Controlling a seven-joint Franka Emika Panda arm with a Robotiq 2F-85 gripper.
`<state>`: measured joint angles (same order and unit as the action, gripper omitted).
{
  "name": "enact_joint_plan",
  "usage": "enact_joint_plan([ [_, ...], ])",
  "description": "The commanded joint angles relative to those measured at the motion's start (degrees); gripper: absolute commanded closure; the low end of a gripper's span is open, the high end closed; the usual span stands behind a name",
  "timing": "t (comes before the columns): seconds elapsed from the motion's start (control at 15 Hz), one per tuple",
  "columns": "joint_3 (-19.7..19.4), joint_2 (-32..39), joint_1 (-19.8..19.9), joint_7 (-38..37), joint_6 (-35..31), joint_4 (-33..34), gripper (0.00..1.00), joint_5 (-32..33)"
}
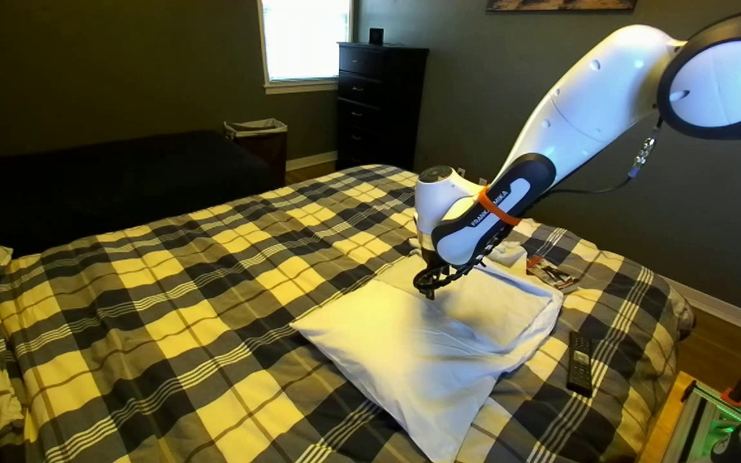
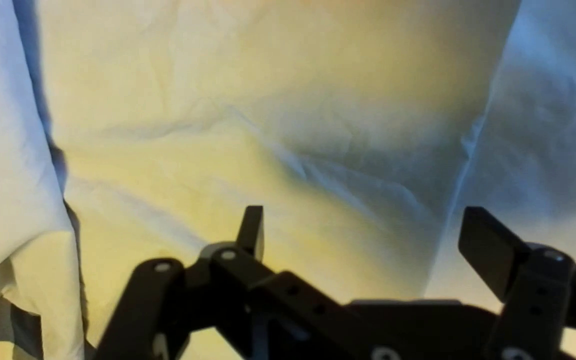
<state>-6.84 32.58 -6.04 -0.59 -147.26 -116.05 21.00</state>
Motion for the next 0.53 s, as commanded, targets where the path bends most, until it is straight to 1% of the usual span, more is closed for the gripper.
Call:
enact_joint_plan([
  [0.0,-0.5,2.2,-1.2,-0.6,1.8,2.0,0.00,1.7],
  [0.47,-1.2,4.7,-2.5,-1.7,3.2,4.4,0.00,2.5],
])
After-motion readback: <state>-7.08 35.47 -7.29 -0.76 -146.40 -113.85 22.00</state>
